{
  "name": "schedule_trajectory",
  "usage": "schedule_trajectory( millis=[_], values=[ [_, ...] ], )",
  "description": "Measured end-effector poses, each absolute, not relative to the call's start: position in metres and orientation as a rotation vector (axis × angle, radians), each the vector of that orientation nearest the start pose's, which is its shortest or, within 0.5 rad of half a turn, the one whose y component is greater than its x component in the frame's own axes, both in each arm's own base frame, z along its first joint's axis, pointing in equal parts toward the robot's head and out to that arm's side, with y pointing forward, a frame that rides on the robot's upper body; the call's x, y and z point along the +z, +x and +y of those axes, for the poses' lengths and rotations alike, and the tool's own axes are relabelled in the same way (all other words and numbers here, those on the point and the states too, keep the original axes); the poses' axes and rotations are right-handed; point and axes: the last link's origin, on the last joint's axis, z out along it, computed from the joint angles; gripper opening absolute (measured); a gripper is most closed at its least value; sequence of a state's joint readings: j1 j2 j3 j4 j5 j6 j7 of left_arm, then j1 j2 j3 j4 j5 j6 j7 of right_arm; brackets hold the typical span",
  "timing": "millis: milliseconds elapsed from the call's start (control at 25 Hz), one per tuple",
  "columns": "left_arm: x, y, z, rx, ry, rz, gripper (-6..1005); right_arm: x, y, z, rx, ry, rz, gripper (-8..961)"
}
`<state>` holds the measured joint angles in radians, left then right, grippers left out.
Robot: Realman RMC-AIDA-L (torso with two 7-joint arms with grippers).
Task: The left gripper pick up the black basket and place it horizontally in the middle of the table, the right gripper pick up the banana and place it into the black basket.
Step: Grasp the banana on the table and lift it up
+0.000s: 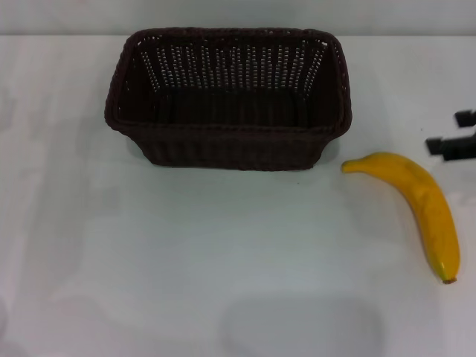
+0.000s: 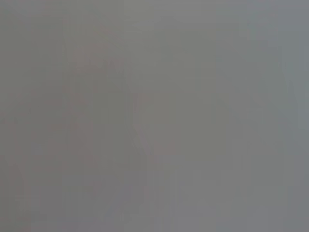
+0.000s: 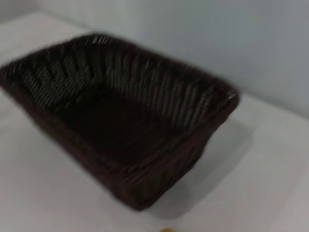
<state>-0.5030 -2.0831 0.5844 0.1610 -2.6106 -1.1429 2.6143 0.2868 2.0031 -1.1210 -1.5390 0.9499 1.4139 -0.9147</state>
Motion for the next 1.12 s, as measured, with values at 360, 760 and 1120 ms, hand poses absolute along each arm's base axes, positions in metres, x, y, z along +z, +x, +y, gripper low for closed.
schedule_trajectory(
  millis=[360, 760, 1120],
  values=[
    [0.073, -0.357, 0.358, -0.909, -1.169, -0.712, 875, 0.05, 0.229, 0.346, -0.117, -2.494, 0.792, 724],
    [0.073, -0.356, 0.359, -0.91, -1.17, -0.71, 875, 0.035, 0.237, 0.356, -0.158, -2.499, 0.877, 725],
    [0.073, -0.354, 0.361, -0.915, -1.173, -0.707, 875, 0.029, 0.242, 0.357, -0.175, -2.495, 0.891, 723]
  ],
)
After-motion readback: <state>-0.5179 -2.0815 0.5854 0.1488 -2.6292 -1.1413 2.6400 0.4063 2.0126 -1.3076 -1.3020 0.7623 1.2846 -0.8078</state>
